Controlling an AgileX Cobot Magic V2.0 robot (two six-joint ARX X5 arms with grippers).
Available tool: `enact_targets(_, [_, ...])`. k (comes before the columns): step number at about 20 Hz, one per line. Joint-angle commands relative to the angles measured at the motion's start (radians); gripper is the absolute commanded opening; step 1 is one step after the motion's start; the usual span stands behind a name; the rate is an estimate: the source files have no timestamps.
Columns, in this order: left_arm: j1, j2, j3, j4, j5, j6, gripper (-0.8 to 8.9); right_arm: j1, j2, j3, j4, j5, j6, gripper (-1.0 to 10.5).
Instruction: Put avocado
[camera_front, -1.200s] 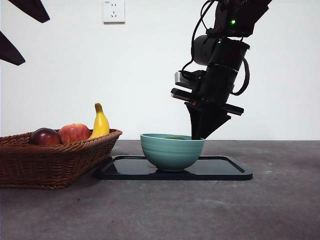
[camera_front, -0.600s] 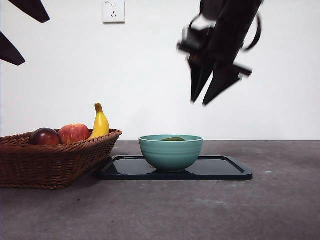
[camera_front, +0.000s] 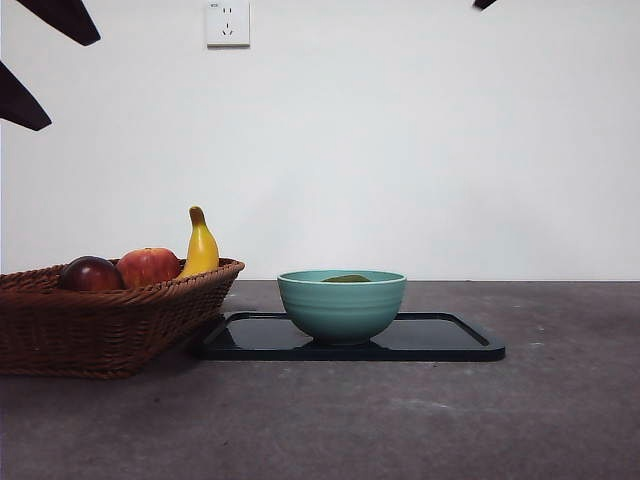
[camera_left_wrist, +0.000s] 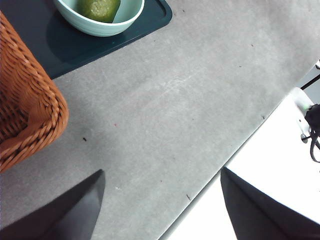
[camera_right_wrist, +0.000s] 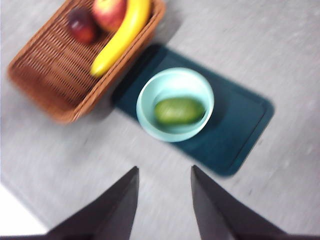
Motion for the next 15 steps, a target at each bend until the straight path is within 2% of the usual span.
enact_targets(1, [-0.004,0.005,0.010,0.007,0.006,0.019,3.73,0.035,-0.090,-0.101,0.010,-0.005,-0.008,1.7])
enact_targets(6, [-0.004,0.005,0.010,0.007,0.006,0.019,3.73,0.122,-0.348,-0.425,0.095,-0.019,-0.008,1.7])
enact_targets(9, [-0.004,0.005,0.010,0.006,0.006,0.019,3.73,0.146,-0.448,-0.565,0.150,-0.097,-0.003,1.7])
enact_targets(11, [-0.004,0.005,0.010,0.006,0.006,0.019,3.73,0.150,-0.483,-0.620,0.174,-0.146,-0.003,1.7])
enact_targets(15, [-0.004,0.005,0.010,0.006,0.006,0.019,3.73,0.151,-0.491,-0.631,0.173,-0.146,-0.004,1.7])
